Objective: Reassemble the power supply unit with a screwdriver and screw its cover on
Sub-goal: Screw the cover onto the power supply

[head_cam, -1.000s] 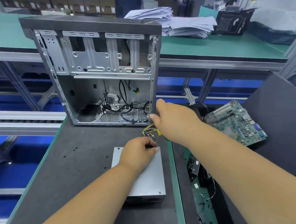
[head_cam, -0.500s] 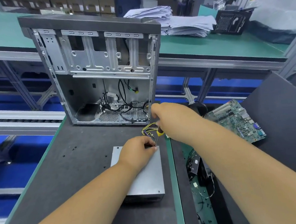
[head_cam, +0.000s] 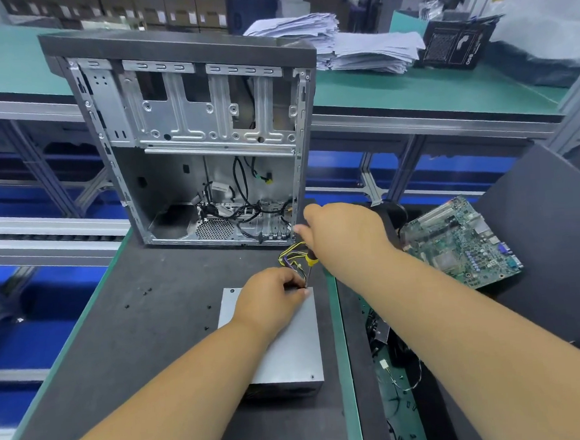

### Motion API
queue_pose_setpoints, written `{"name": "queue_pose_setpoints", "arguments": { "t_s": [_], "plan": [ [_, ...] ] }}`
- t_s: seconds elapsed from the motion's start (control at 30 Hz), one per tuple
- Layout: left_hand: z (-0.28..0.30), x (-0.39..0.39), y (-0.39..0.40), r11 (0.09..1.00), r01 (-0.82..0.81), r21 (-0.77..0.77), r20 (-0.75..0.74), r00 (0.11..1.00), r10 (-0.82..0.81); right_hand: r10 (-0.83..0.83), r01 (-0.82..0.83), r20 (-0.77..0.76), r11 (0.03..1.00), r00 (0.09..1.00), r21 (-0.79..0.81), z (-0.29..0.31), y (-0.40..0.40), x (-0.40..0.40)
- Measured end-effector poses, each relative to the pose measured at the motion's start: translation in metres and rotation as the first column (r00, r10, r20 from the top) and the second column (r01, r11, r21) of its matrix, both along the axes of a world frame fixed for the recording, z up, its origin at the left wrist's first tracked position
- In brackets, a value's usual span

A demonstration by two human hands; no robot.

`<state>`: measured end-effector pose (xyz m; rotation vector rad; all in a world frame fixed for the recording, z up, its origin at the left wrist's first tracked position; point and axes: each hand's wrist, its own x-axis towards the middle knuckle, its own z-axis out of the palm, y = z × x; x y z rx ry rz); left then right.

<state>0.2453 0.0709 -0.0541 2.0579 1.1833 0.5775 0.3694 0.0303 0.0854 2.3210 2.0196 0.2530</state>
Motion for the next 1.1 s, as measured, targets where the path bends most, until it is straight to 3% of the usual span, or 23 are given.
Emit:
{"name": "queue_pose_setpoints", "arguments": {
  "t_s": [0.17, 0.43, 0.53, 0.63, 0.73, 0.87, 1.1],
  "plan": [
    [0.003, 0.0, -0.001, 1.0, -0.012, -0.002, -0.009, 1.0, 0.012, 0.075, -0.124, -0.3, 0.981, 0.951, -0.147, 0.012, -0.003, 0.012],
    [0.004, 0.001, -0.004, 0.999, -0.034, -0.028, -0.002, 0.999, 0.034, 0.016, -0.033, -0.223, 0.997, 0.975, -0.071, 0.006, -0.009, 0.004],
    [0.007, -0.003, -0.001, 0.996, 0.031, -0.08, 0.044, 0.999, -0.027, 0.025, -0.039, -0.246, 0.998, 0.969, -0.048, 0.01, -0.01, 0.004],
    [0.017, -0.027, 0.009, 0.99, 0.072, -0.119, 0.211, 0.977, -0.045, 0.068, -0.008, -0.321, 0.983, 0.945, 0.186, 0.016, -0.011, 0.007],
    [0.024, -0.071, 0.024, 0.988, -0.102, -0.12, 0.303, 0.943, 0.134, 0.182, 0.005, -0.486, 0.934, 0.855, 0.358, 0.016, -0.001, -0.007],
    [0.019, -0.129, 0.034, 0.914, -0.341, -0.22, 0.284, 0.874, 0.395, 0.149, -0.055, -0.645, 0.985, 0.749, 0.164, -0.014, 0.026, -0.045],
    [0.003, -0.185, 0.034, 0.853, -0.41, -0.323, 0.232, 0.839, 0.492, 0.127, -0.215, -0.605, 0.974, 0.786, -0.075, -0.057, 0.047, -0.1]
  ]
}}
